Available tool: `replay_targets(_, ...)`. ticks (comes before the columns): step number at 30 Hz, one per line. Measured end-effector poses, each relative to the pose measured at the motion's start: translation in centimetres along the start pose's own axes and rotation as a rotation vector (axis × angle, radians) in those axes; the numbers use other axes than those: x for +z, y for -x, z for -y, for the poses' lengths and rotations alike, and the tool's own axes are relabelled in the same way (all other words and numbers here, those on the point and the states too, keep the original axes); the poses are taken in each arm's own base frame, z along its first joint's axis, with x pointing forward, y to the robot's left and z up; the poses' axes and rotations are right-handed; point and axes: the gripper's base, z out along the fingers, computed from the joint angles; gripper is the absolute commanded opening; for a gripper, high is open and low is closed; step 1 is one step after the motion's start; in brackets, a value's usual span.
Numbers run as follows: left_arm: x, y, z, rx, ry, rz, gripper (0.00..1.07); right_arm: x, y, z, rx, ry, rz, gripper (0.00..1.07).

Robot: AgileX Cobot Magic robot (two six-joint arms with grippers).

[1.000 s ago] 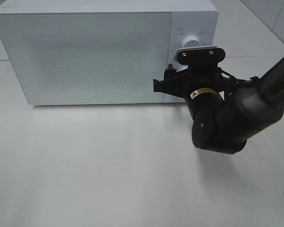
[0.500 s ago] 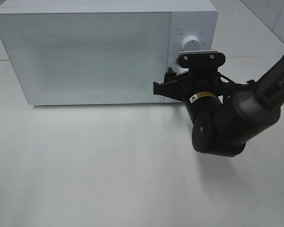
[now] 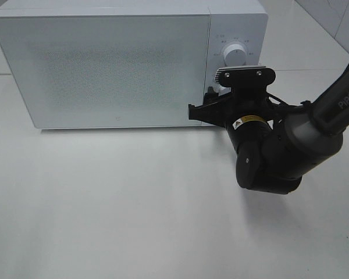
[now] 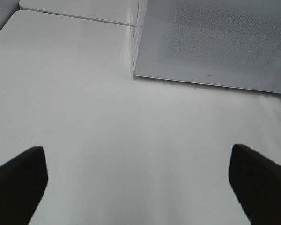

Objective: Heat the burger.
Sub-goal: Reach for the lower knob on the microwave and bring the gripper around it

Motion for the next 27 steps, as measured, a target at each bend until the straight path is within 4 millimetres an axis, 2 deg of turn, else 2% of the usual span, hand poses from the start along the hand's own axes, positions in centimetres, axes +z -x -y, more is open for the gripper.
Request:
replay_targets(1,0.00,0.00,0.00,0.000,0.000,0.000,0.98,0.00,0.00,0.02,0.001,-0.002,0.000,0.52)
replay_targets(2,0.00,0.00,0.00,0.000,0.000,0.000,0.98,0.00,0.00,0.02,0.001,-0.002,0.000,0.52)
replay_targets(3,0.00,0.00,0.00,0.000,0.000,0.000,0.98,0.00,-0.01,0.03,0.001,-0.003,-0.001,0.41)
replay_targets(4,0.00,0.00,0.00,0.000,0.000,0.000,0.98,0.00,-0.01,0.05,0.002,-0.005,-0.001,0.35)
replay_targets(5,0.00,0.00,0.00,0.000,0.000,0.000,0.98,0.00,-0.01,0.05,0.002,-0.005,-0.001,0.35)
replay_targets(6,0.00,0.00,0.00,0.000,0.000,0.000,0.98,0.00,-0.02,0.07,0.003,-0.008,-0.002,0.19)
replay_targets(7,0.00,0.00,0.00,0.000,0.000,0.000,0.98,0.00,-0.02,0.07,0.003,-0.008,-0.002,0.19)
replay_targets(8,0.00,0.00,0.00,0.000,0.000,0.000,0.98,0.00,-0.02,0.07,0.003,-0.008,-0.002,0.05)
replay_targets(9,0.00,0.00,0.00,0.000,0.000,0.000,0.98,0.00,-0.02,0.07,0.003,-0.008,-0.002,0.00)
replay_targets(23,0.00,0.00,0.00,0.000,0.000,0.000,0.98,0.00,-0.02,0.07,0.004,-0.008,-0.002,0.00)
replay_targets(27,0.00,0.00,0.00,0.000,0.000,0.000,0.98,0.00,-0.01,0.04,0.078,-0.005,-0.001,0.00)
